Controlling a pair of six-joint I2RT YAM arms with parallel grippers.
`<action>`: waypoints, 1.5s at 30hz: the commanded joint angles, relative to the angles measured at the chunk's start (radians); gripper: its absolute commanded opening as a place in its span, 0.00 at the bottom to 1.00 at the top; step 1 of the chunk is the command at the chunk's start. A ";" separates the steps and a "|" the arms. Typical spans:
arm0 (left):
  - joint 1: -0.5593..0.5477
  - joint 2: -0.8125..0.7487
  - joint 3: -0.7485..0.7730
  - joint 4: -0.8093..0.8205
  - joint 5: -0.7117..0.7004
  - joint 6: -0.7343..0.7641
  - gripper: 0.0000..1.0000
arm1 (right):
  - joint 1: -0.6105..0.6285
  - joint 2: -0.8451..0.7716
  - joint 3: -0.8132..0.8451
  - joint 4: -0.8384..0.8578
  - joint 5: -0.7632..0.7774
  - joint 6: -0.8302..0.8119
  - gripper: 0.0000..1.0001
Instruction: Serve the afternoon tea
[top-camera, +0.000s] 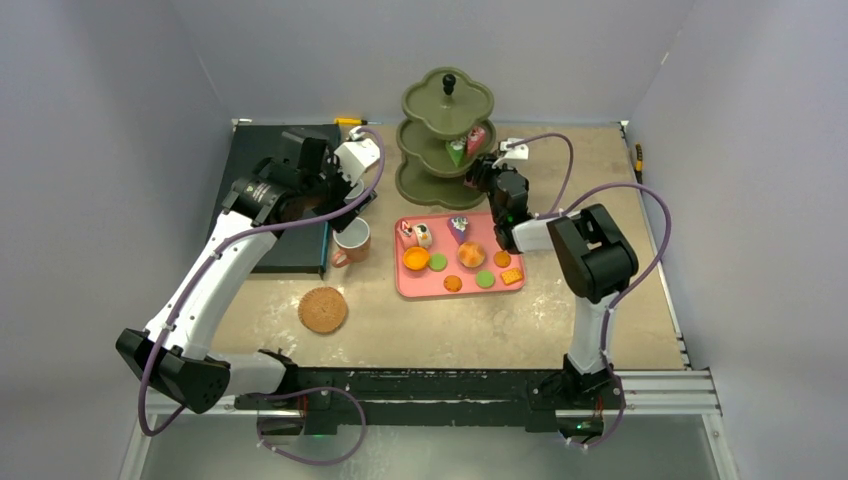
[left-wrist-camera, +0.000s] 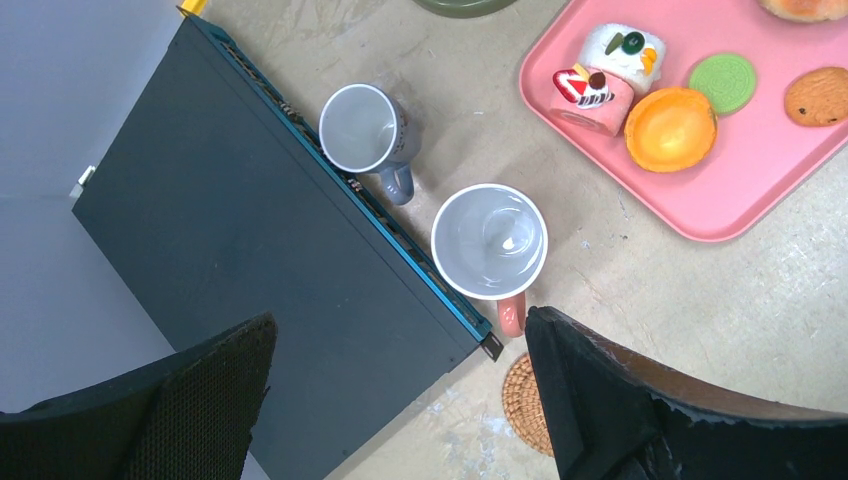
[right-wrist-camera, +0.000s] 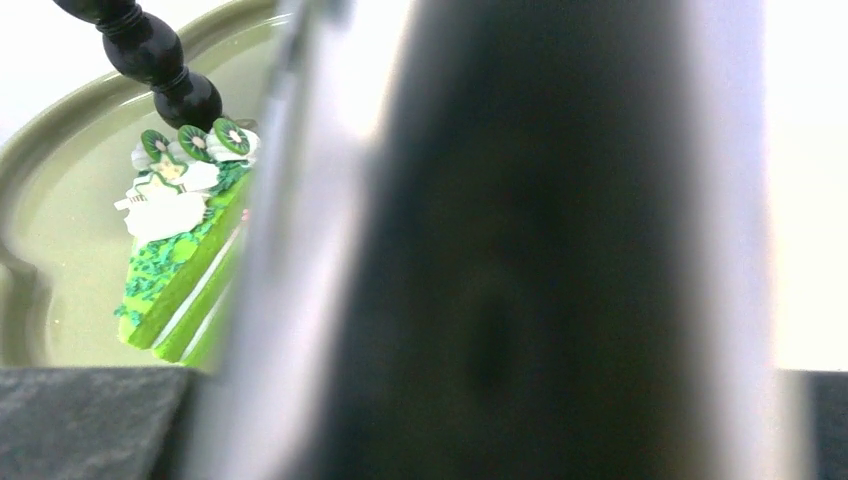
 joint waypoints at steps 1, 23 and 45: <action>0.006 -0.001 0.017 0.019 0.001 0.015 0.94 | 0.000 -0.022 0.021 0.085 0.035 -0.015 0.41; 0.006 -0.029 0.018 0.011 0.040 -0.006 0.94 | 0.216 -0.447 -0.335 0.056 0.068 -0.037 0.58; 0.006 -0.032 0.018 0.011 0.036 0.000 0.94 | 0.380 -0.344 -0.333 -0.001 0.015 -0.061 0.56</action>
